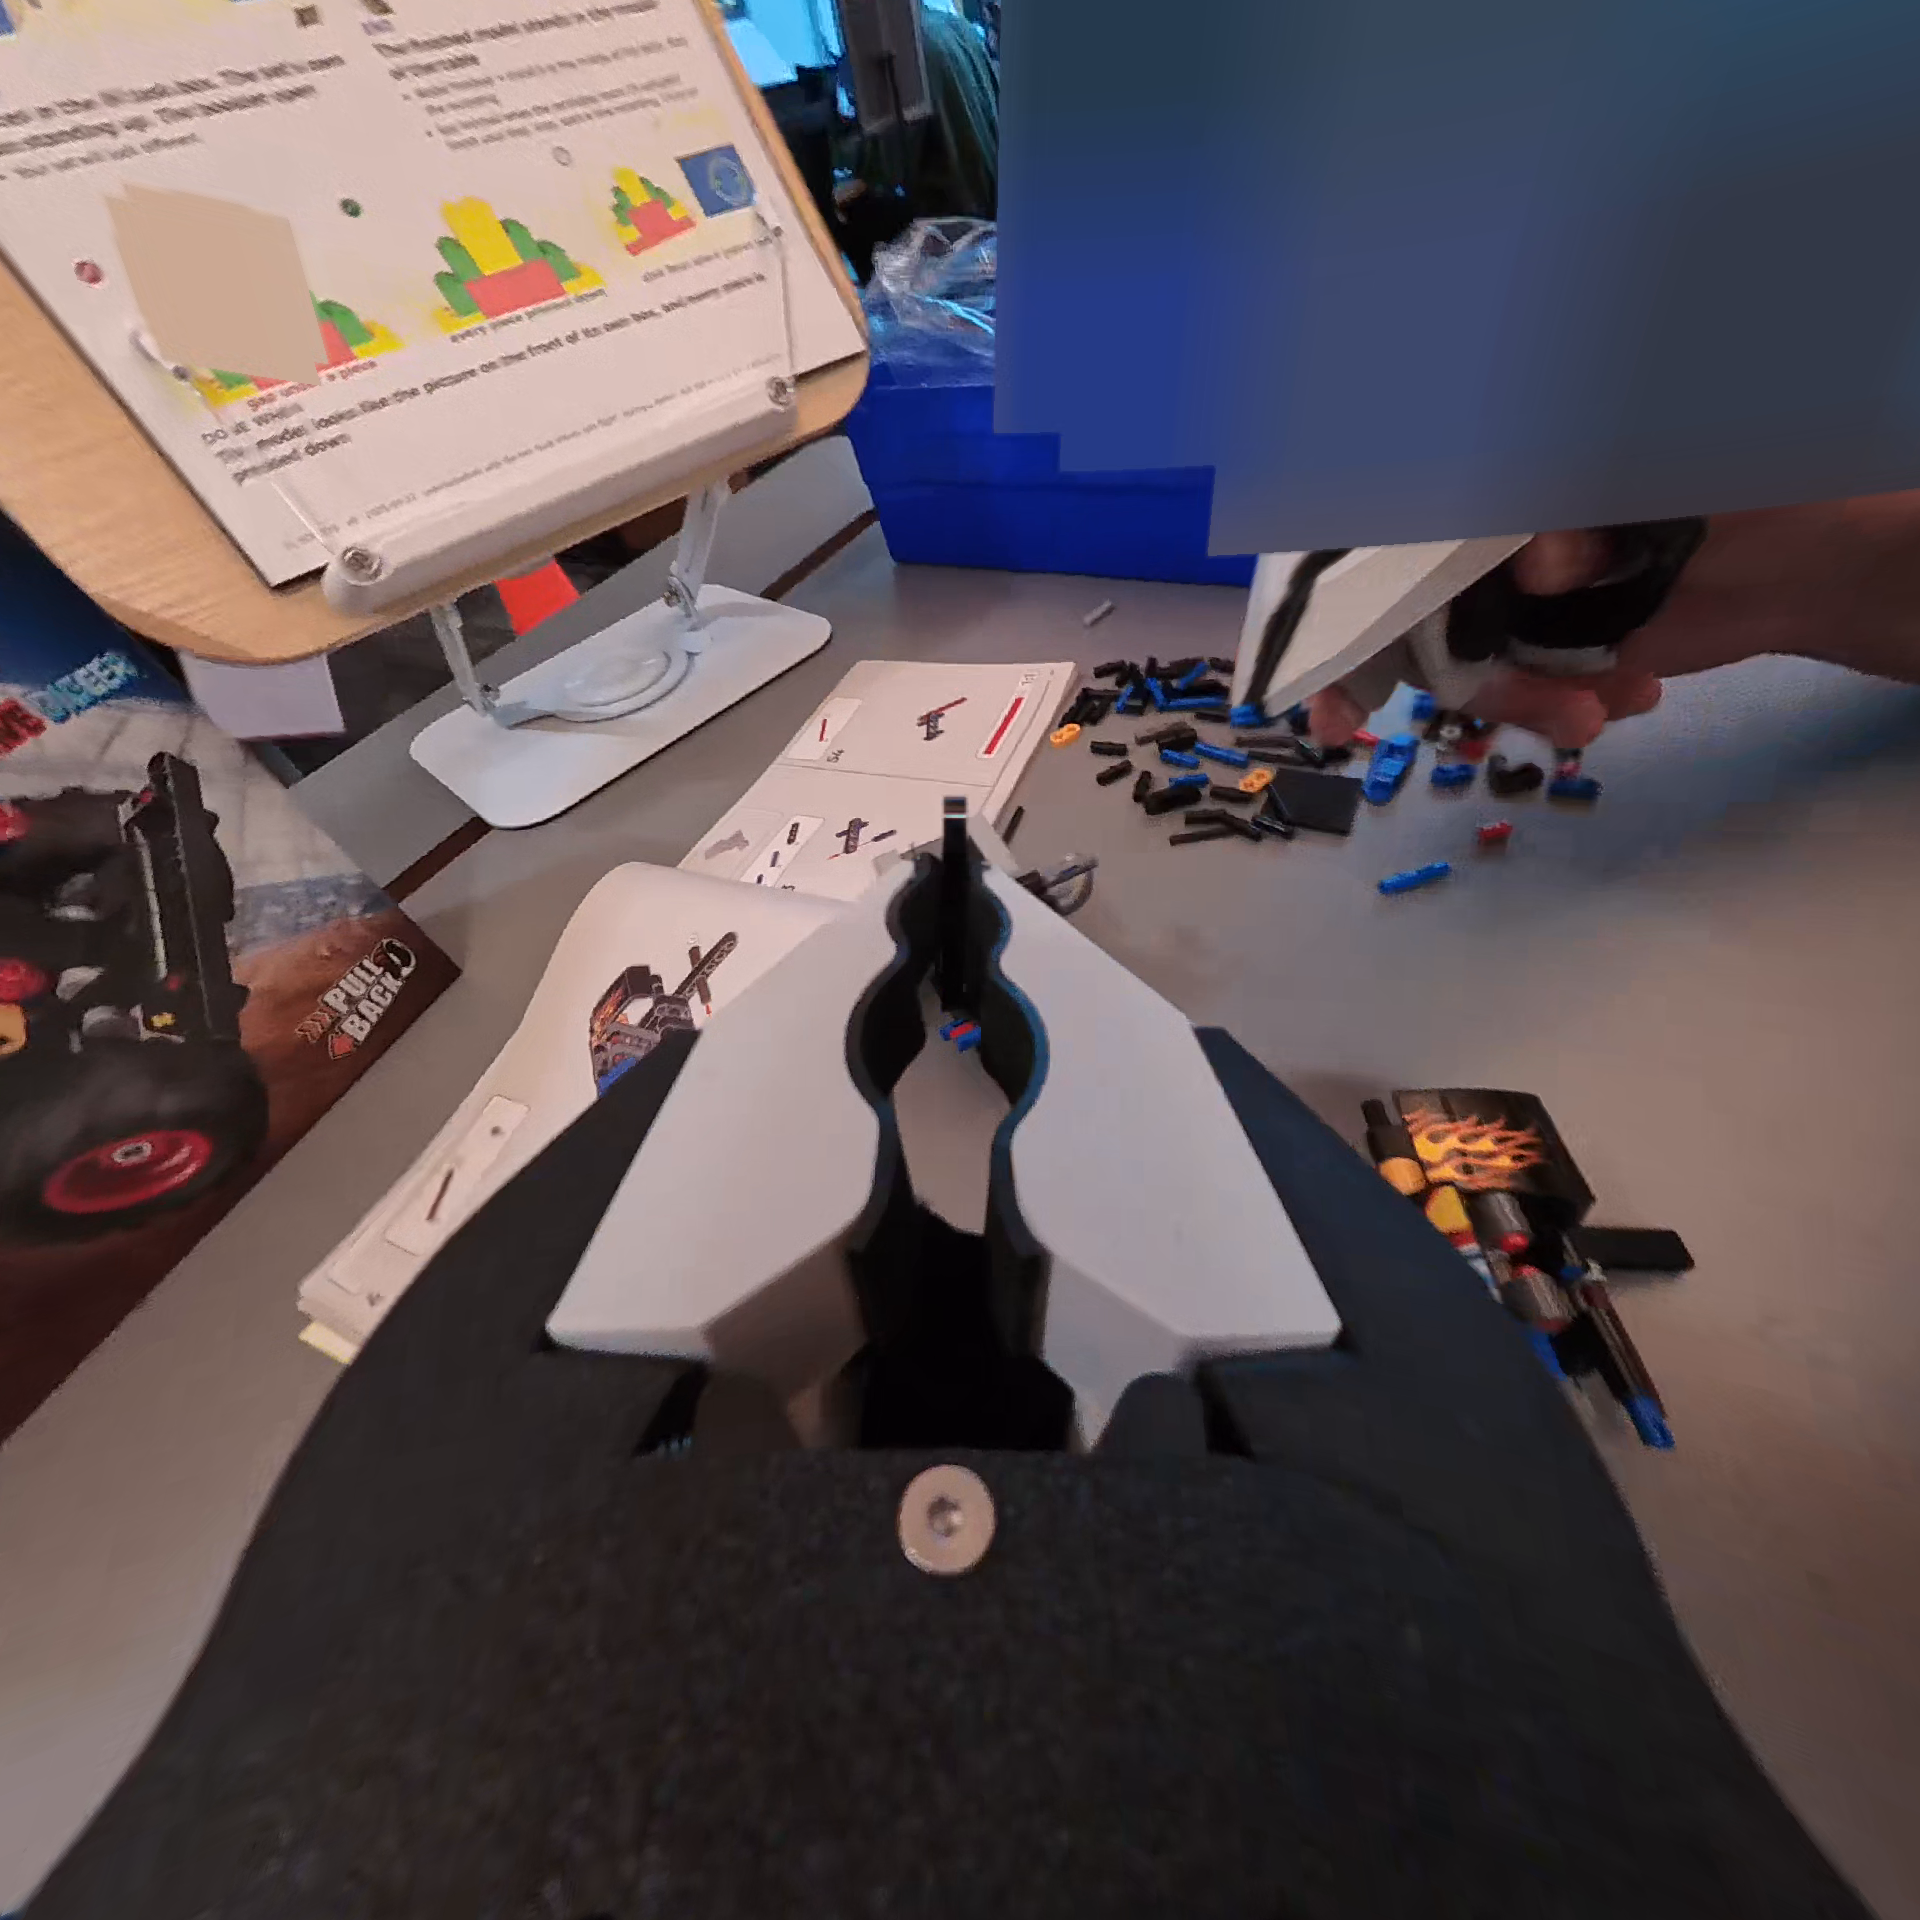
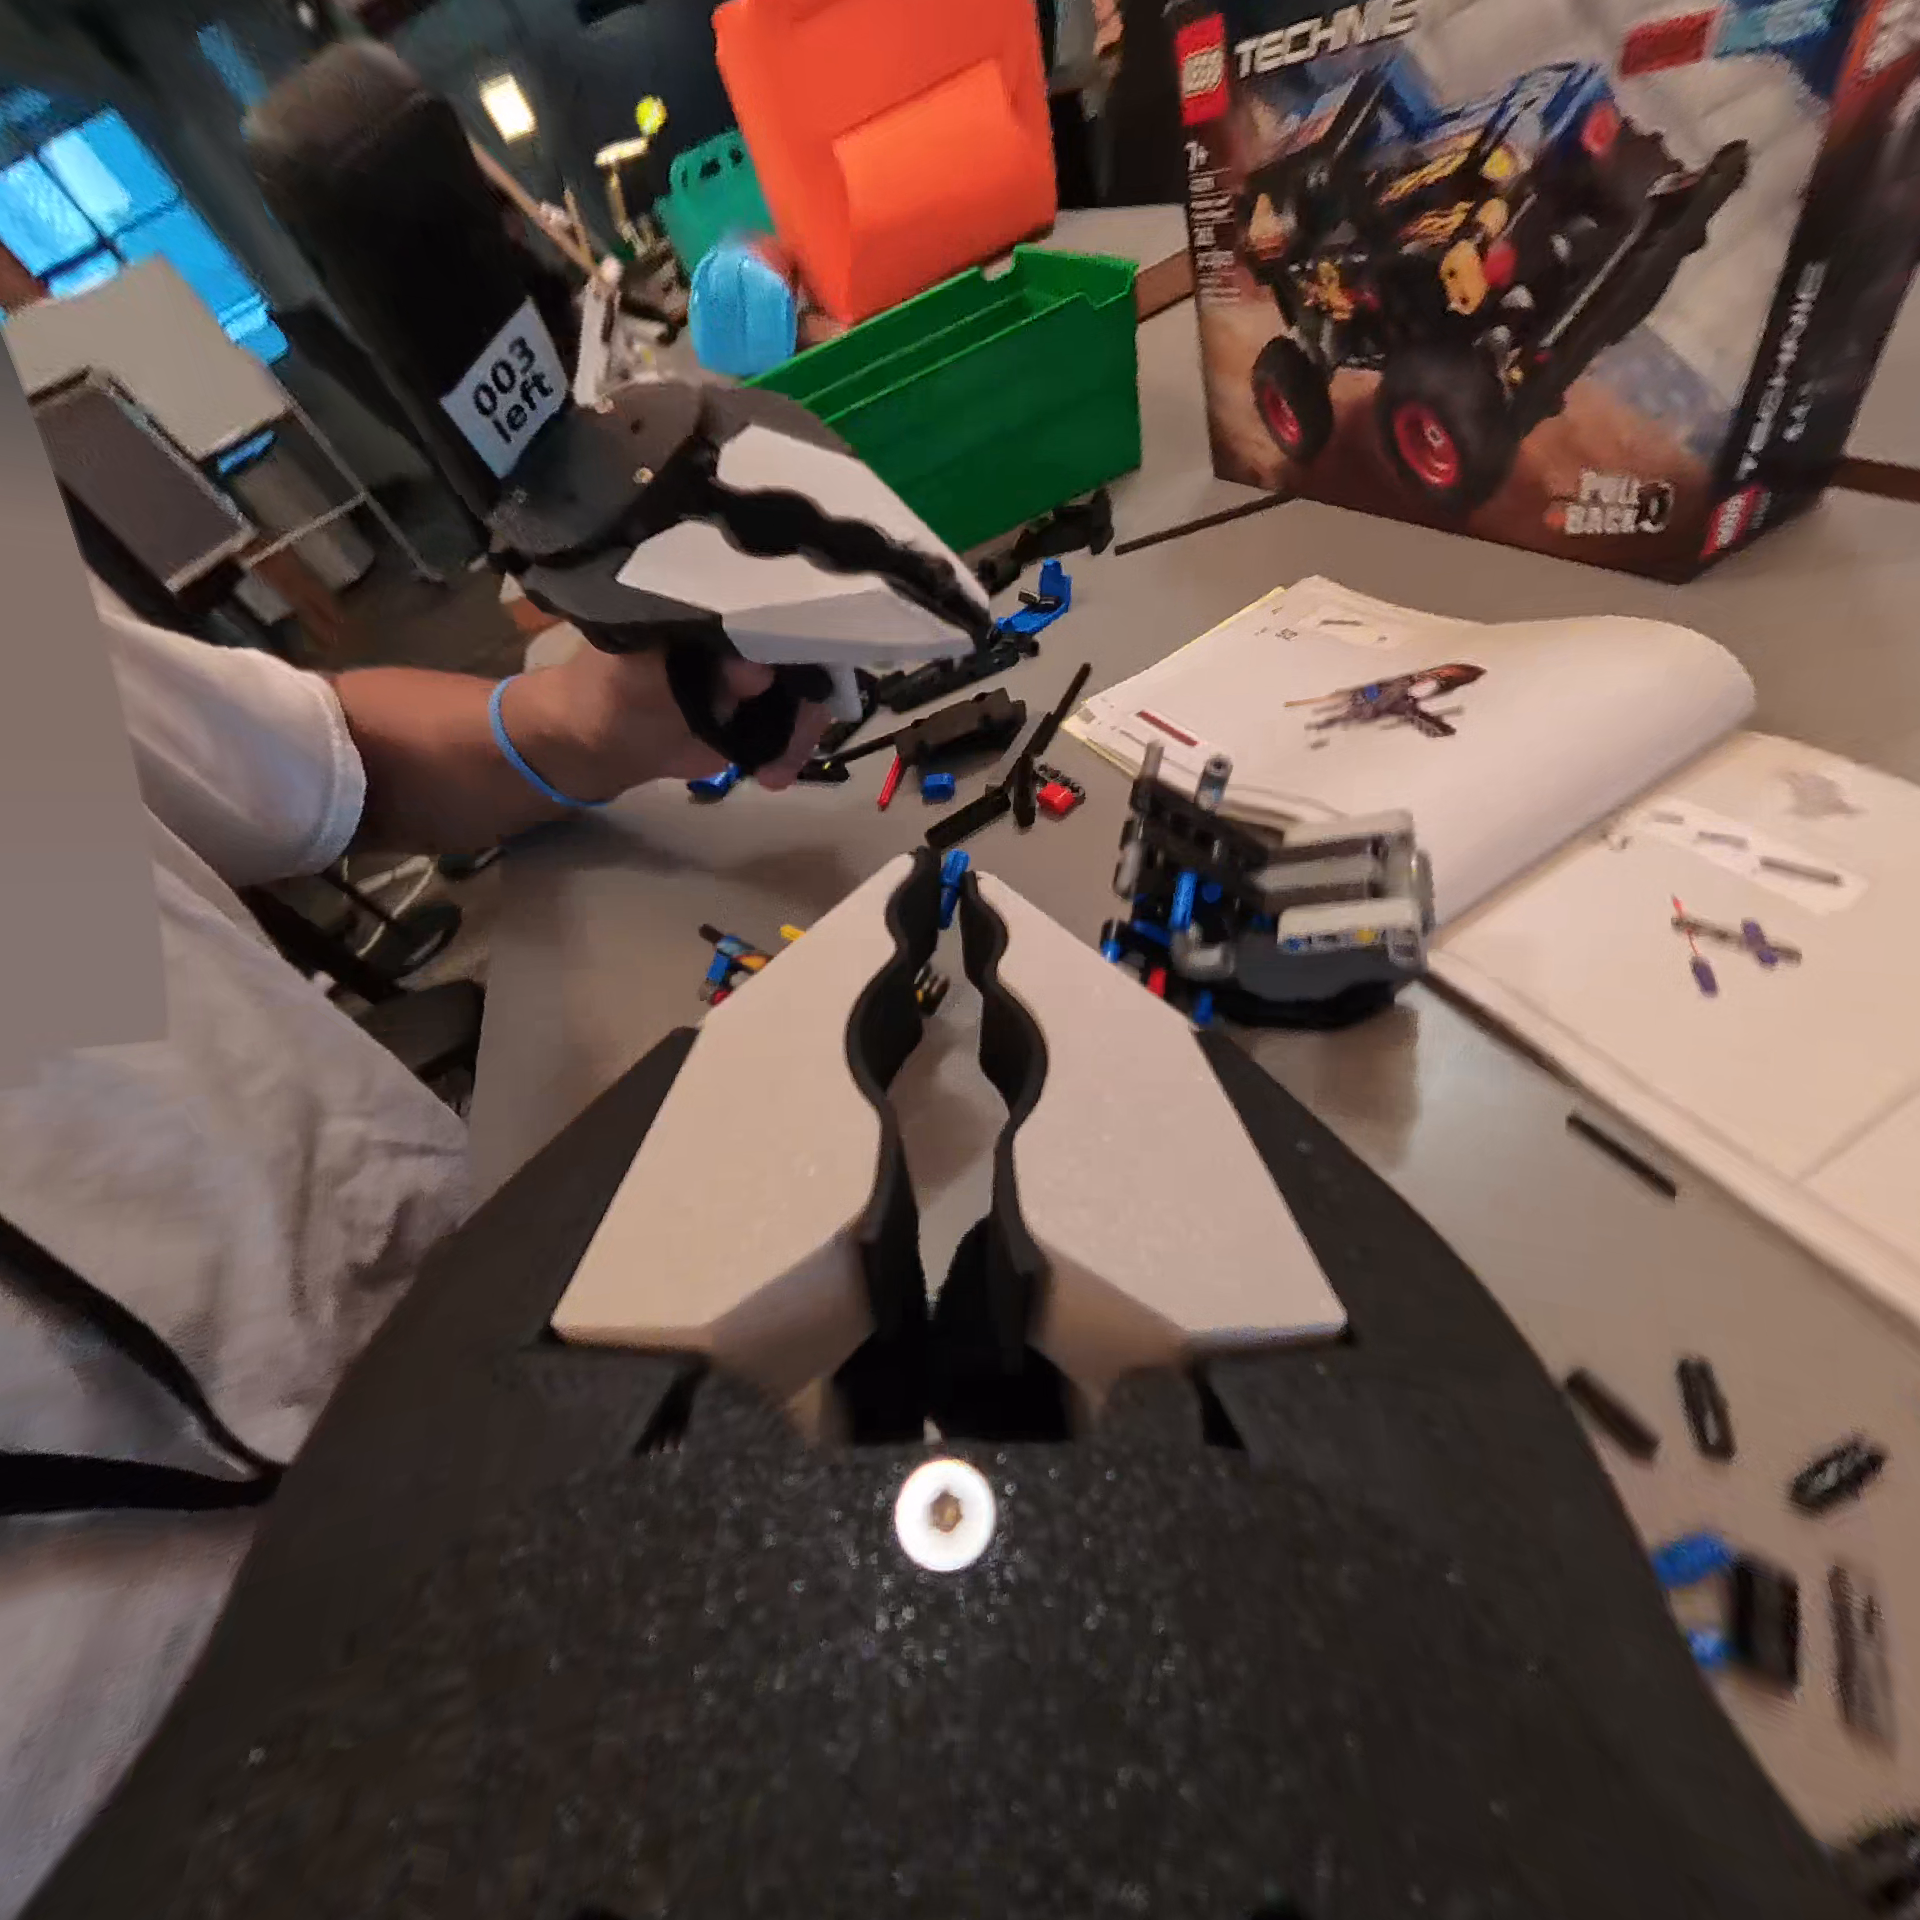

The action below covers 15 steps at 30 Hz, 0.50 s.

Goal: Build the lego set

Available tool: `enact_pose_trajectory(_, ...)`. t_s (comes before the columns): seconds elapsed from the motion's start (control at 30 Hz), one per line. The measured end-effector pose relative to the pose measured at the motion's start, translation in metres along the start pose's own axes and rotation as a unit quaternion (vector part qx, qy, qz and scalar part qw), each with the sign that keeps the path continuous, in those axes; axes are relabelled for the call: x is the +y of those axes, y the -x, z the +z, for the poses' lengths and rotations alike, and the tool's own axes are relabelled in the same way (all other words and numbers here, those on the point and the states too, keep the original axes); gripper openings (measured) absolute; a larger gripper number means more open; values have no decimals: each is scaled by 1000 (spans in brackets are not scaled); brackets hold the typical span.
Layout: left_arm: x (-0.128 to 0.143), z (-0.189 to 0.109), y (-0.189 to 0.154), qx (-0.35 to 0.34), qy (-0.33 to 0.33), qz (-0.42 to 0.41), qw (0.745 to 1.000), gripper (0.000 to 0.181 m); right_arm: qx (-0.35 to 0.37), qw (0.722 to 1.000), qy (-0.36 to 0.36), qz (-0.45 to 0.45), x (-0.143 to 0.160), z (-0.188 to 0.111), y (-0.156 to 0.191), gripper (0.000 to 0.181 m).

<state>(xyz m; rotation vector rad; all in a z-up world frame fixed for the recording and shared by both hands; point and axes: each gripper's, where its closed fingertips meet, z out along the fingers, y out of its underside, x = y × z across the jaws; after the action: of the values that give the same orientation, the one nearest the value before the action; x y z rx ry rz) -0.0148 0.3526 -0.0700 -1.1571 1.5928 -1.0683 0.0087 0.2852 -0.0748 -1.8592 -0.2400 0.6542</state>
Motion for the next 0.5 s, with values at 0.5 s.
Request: enact_pose_trajectory(0.5, 13, -4, -4, 38, -38, -126, 991, 1, -76, 988, -72, 116, -23, 66, 6, 3)
